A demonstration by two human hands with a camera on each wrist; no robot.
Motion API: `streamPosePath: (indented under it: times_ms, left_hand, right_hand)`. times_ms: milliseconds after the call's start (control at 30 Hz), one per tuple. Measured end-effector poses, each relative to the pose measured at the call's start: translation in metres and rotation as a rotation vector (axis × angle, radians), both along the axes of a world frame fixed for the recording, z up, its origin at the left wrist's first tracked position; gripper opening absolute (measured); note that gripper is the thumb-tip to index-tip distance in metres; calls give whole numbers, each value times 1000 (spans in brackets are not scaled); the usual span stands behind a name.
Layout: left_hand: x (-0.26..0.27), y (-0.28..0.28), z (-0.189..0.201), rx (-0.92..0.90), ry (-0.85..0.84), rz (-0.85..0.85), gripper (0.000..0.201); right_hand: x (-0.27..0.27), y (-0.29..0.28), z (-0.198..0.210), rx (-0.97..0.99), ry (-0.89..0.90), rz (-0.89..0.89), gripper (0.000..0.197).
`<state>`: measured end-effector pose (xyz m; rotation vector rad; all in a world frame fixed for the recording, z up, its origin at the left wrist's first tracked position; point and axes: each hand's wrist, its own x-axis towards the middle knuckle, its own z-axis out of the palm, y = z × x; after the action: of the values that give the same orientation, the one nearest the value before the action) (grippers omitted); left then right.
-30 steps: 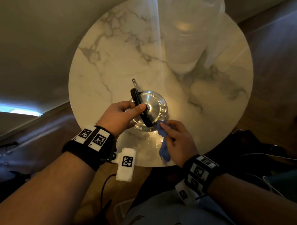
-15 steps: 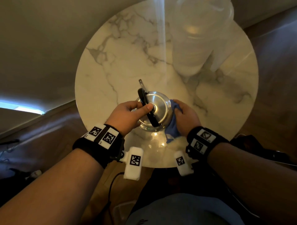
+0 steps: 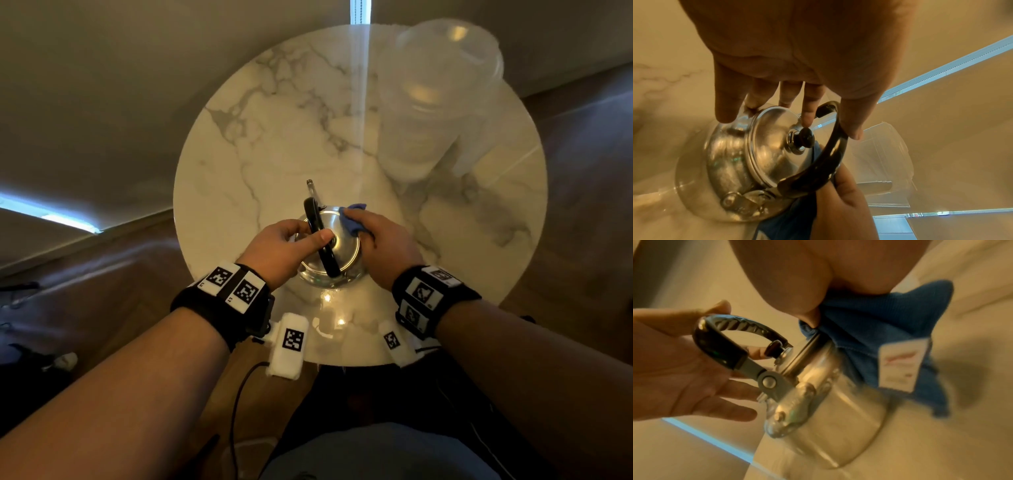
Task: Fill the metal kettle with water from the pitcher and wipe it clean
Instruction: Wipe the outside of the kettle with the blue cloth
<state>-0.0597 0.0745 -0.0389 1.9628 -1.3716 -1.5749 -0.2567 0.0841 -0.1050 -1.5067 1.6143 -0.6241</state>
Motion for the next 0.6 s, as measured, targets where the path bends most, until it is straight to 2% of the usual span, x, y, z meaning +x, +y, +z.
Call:
streamPosePath:
  times_ms: [33, 100, 167, 200, 300, 367, 467, 600]
  left_hand:
    - [0, 0, 0, -11, -42, -11, 59]
    - [1, 0, 1, -62, -143, -43, 77]
    - [1, -1, 8, -159, -215, -89, 92]
    - [1, -1, 12, -241, -256, -142, 92]
    - [4, -10, 28, -604, -436, -516, 56]
    - [6, -21, 30, -743, -538, -841, 50]
    - [-1, -36, 32, -708, -695, -1195, 43]
    - [-16, -50, 45, -592, -807, -1398, 34]
  right_hand:
    - [-4, 4, 1, 16, -1, 5, 41]
    - [-15, 16, 0, 56, -8, 5, 38]
    - [-27, 22, -8, 99, -44, -12, 40]
    - [-34, 24, -12, 117, -55, -9, 42]
    - [-53, 26, -16, 150, -71, 71, 38]
    - [-62, 28, -13, 183, -70, 118, 29]
    - [-73, 31, -10, 218, -23, 137, 27]
    - [-78, 27, 1, 231, -57, 157, 30]
